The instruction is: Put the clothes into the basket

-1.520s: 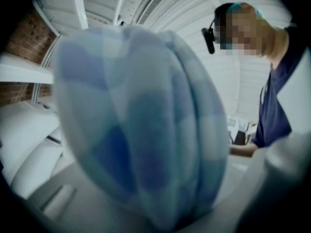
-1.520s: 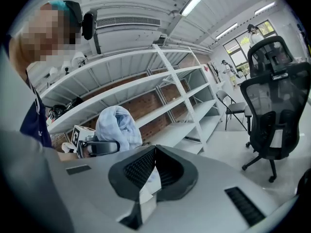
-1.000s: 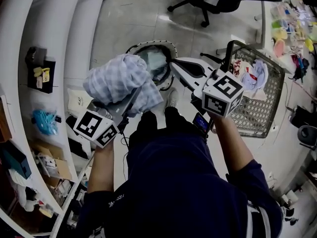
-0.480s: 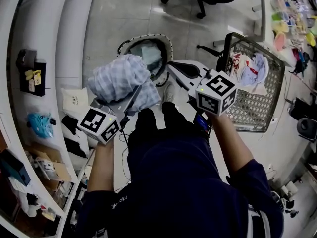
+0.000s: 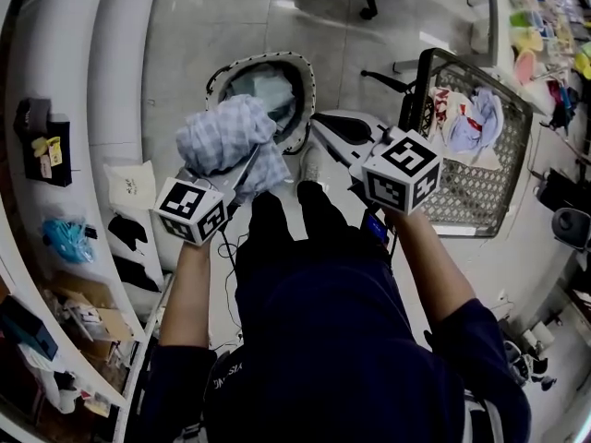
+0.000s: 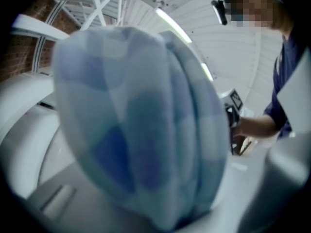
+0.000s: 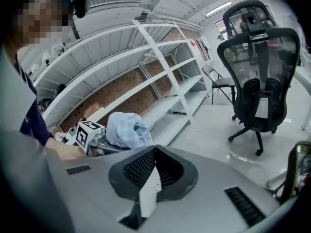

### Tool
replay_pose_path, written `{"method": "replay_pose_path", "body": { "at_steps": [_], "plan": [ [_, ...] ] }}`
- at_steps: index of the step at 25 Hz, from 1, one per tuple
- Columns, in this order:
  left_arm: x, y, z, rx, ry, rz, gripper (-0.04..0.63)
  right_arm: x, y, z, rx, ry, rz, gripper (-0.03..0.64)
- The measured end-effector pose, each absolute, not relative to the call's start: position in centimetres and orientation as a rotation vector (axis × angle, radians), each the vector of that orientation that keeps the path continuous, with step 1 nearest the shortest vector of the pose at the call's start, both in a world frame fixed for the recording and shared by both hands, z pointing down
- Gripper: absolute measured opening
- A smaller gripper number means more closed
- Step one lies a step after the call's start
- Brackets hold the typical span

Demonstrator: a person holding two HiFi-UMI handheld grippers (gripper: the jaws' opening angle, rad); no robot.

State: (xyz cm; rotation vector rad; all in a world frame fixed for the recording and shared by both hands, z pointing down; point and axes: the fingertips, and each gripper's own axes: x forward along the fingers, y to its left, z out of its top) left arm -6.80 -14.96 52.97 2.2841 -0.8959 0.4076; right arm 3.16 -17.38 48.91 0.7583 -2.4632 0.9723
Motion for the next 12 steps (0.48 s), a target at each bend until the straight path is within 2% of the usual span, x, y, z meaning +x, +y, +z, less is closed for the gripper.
{"method": "replay_pose_path", "body": {
  "at_steps": [12],
  "plan": [
    [-4.7,-15.8,63.0,2.216,-0.787,0.561,0.166,4.3,-17.0,51.7,0.781,-2.397,1.021,0.006]
  ]
}}
